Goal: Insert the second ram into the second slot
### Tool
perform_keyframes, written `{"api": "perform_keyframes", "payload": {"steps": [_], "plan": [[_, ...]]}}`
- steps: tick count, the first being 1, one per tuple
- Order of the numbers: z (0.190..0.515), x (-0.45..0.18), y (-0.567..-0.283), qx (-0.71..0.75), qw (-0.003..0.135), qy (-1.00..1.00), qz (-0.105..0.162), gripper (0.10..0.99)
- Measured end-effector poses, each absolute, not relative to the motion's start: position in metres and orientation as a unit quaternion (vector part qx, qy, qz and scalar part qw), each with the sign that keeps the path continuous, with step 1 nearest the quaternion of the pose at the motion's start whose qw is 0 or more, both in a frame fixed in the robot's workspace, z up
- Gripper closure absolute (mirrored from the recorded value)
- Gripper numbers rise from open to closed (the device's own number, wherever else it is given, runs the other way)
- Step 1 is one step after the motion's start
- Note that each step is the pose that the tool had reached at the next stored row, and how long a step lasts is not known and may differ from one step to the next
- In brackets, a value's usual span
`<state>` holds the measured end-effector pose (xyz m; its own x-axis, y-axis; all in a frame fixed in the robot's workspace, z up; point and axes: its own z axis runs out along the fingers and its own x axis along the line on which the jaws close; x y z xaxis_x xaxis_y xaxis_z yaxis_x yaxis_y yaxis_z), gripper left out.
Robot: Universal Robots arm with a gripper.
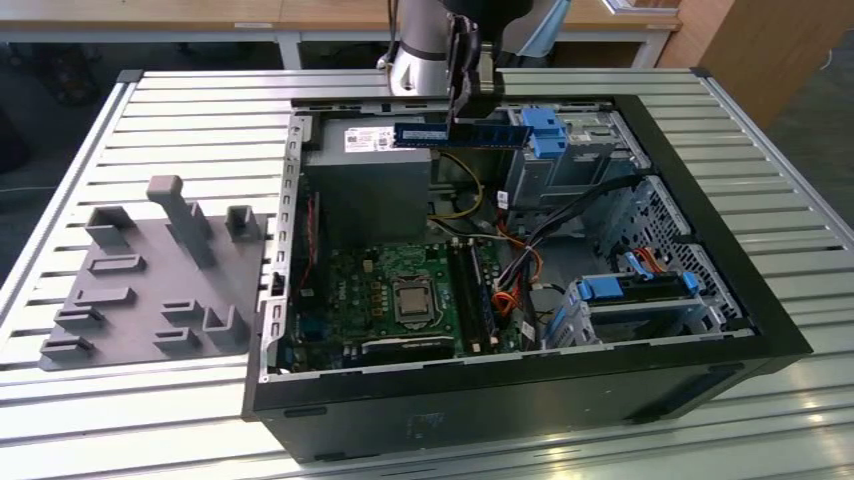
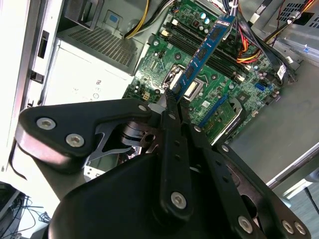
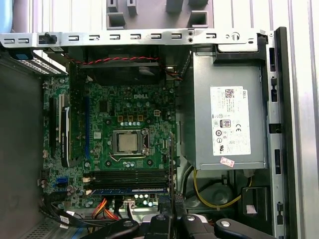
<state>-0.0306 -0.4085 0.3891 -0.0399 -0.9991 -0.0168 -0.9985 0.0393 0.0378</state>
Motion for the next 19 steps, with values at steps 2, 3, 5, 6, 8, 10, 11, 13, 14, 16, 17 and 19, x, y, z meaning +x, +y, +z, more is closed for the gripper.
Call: {"api": "perform_keyframes", "payload": {"steps": [2,3,5,6,8,10,11,13,14,16,17,19], "plan": [[0.3891,-0.0306,-0.4085,0.692,0.007,-0.721,-0.019,0.949],[0.3891,-0.0306,-0.4085,0.692,0.007,-0.722,-0.019,0.949],[0.3891,-0.0306,-0.4085,0.691,0.007,-0.723,-0.019,0.949],[0.3891,-0.0306,-0.4085,0.69,0.007,-0.723,-0.019,0.949],[0.3891,-0.0306,-0.4085,0.69,0.007,-0.724,-0.019,0.949],[0.3891,-0.0306,-0.4085,0.689,0.007,-0.725,-0.019,0.949],[0.3891,-0.0306,-0.4085,0.688,0.007,-0.726,-0.019,0.949],[0.3891,-0.0306,-0.4085,0.687,0.007,-0.727,-0.02,0.949],[0.3891,-0.0306,-0.4085,0.686,0.007,-0.727,-0.02,0.949],[0.3891,-0.0306,-0.4085,0.684,0.007,-0.729,-0.02,0.949],[0.3891,-0.0306,-0.4085,0.684,0.007,-0.729,-0.02,0.949],[0.3891,-0.0306,-0.4085,0.682,0.007,-0.731,-0.02,0.949]]}}
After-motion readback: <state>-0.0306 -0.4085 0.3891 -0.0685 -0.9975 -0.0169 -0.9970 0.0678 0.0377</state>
